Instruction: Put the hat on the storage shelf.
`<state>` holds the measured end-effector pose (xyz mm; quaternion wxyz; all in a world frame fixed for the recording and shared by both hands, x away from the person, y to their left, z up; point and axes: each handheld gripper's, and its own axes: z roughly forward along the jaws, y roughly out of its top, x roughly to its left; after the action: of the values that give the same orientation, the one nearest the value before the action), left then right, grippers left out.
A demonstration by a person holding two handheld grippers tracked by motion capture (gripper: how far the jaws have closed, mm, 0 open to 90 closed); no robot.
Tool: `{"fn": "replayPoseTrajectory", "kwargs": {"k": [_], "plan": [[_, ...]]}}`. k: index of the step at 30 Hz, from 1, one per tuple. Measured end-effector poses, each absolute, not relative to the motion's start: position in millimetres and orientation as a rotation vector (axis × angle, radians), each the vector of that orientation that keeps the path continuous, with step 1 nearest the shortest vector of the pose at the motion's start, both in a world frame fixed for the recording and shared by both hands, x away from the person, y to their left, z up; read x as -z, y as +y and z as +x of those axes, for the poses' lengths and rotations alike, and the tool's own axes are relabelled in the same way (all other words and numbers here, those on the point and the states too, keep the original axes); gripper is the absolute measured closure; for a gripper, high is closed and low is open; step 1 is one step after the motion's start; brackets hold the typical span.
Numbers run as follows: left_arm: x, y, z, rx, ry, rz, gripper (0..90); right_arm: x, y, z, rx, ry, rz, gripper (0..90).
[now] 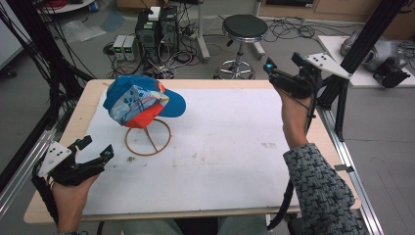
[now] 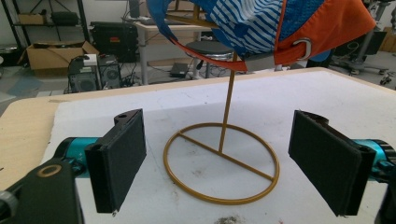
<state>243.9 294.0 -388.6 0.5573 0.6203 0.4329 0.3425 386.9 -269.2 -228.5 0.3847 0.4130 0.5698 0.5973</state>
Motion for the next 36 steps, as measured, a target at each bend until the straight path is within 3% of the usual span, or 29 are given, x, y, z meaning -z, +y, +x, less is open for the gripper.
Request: {"fn": "replayPoseTrajectory", "kwargs": {"k": [18,36], "plan": [[392,291,245,-0.802,1.026,1.473,19.2,280,-334,358,-1.499,1.437,1.117,12.1],[396,288,247,-0.800,1.034,1.483,19.2,352,-346,324,-1.480,1.512,1.143,11.4]]}}
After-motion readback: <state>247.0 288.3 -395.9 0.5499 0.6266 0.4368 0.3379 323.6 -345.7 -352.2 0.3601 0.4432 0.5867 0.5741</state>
